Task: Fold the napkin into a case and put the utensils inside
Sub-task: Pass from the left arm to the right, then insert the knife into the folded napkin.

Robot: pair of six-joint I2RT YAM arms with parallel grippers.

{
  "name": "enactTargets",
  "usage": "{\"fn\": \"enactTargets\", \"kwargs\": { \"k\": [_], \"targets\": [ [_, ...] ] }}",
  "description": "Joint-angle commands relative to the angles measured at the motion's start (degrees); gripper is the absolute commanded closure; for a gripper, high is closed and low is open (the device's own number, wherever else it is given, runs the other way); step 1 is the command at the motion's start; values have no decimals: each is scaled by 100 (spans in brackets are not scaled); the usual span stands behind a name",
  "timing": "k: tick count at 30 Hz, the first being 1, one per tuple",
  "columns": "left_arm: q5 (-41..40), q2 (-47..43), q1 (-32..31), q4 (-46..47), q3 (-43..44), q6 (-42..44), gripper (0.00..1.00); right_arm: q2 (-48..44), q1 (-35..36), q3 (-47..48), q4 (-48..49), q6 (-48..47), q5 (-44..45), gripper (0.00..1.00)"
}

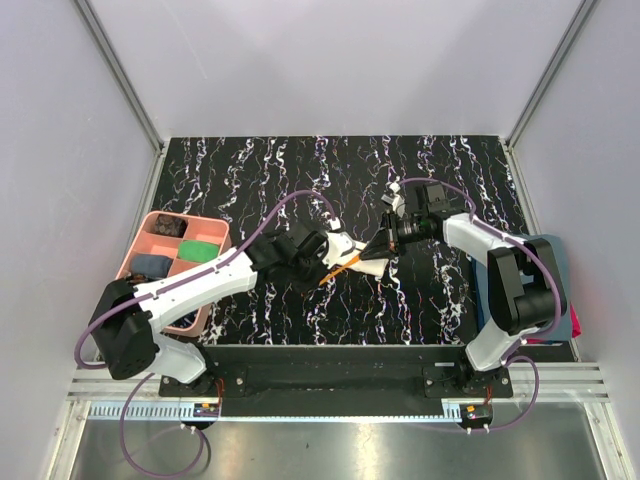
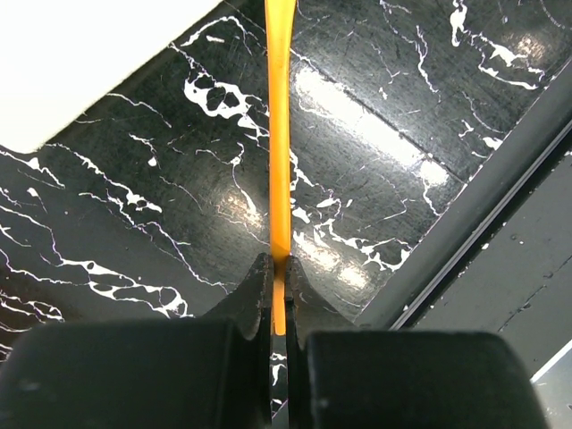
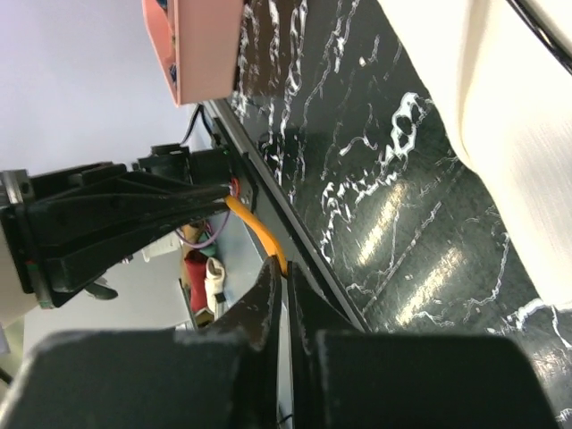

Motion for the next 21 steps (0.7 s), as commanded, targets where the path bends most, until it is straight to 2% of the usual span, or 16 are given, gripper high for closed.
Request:
{"fn": "enactTargets", "kwargs": {
  "k": [1, 3, 4, 5, 6, 7, 9, 12, 15, 18, 21],
  "targets": [
    [-24, -32, 126, 275, 73, 34, 96, -159, 59, -231, 444, 206, 86, 100],
    [63, 30, 416, 336, 266, -142, 81, -483, 51, -581, 847, 687, 447, 100],
    [-7, 48, 800, 397, 345, -508, 68, -745, 16, -714, 971, 890, 910, 100],
    [-138, 48, 1013, 572, 459, -782, 64, -879, -46, -855, 1086, 1110, 1149, 100],
    [-200, 48, 1241, 652, 495, -1446, 61, -1028, -116, -1178, 1357, 1617, 1395, 100],
    [25, 31, 1713, 783, 487, -1818, 60, -1377, -247, -1399, 1559, 1883, 1780, 100],
    [98, 22, 2007, 1406, 242, -2817, 60, -1739, -310, -1944, 1972, 2508, 2343, 100],
    [28, 276, 2149, 2128, 12, -3453, 67, -2346, -397, -2489, 2552, 3027, 2645, 100],
    [-51, 618, 2202, 2559, -49, -3929, 80, -2882, -652, -2815, 2625, 3300, 2917, 100],
    [-175, 890, 2219, 2876, -76, -4220, 86, -3436, -889, -3036, 2651, 3459, 3172, 100],
    [-52, 1189, 2254, 3148, -41, -4440, 89, -3578, -1179, -3044, 2712, 3512, 2972, 100]
  ]
}}
